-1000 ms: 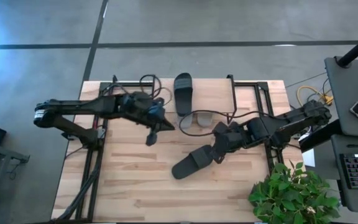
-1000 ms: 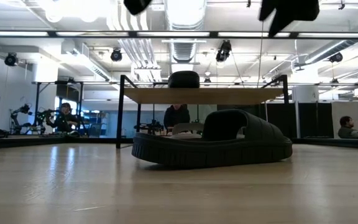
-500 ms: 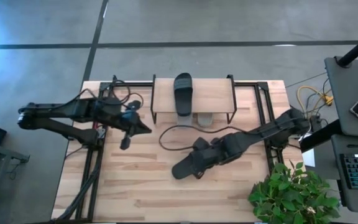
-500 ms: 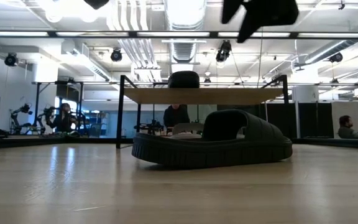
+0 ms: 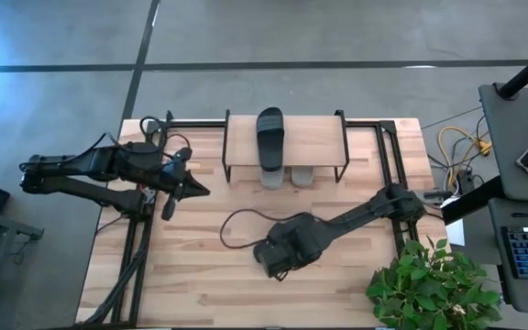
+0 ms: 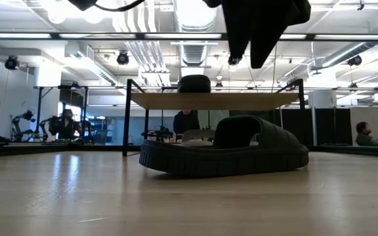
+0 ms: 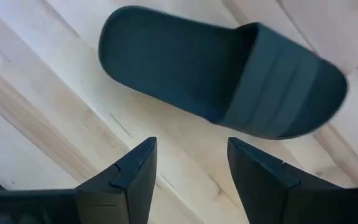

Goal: Pick and place slides into the shelf
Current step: Put the black slide on the shelf

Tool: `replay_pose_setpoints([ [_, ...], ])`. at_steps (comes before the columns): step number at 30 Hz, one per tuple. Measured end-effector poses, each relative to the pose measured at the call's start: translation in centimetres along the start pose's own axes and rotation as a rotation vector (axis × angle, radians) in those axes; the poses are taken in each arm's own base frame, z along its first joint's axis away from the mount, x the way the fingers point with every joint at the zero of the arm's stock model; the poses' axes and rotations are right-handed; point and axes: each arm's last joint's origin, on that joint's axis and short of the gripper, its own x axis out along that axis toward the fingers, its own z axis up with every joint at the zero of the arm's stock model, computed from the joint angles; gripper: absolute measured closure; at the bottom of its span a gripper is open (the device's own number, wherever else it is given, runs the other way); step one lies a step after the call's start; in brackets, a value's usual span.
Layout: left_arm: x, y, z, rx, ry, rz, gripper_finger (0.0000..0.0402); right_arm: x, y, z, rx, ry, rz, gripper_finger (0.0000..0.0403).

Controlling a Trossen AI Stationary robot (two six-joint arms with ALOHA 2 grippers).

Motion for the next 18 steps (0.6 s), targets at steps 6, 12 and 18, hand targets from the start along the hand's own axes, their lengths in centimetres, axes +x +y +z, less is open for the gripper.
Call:
replay_pose_setpoints([
  [6,-0.5,0.0,-0.1,-0.016,-0.002,-0.002,0.04,0.8,2.1,-0.3,-0.002,0.001,0.005,0.0216],
  [12,-0.7,-0.1,-0.3,-0.026,0.012,-0.005,0.04,1.2,2.3,-1.5,0.021,0.046,-0.106,0.0216],
  [18,-0.7,-0.1,-0.3,-0.027,0.014,-0.02,0.04,1.4,2.9,-3.1,0.031,0.056,-0.15,0.0216],
])
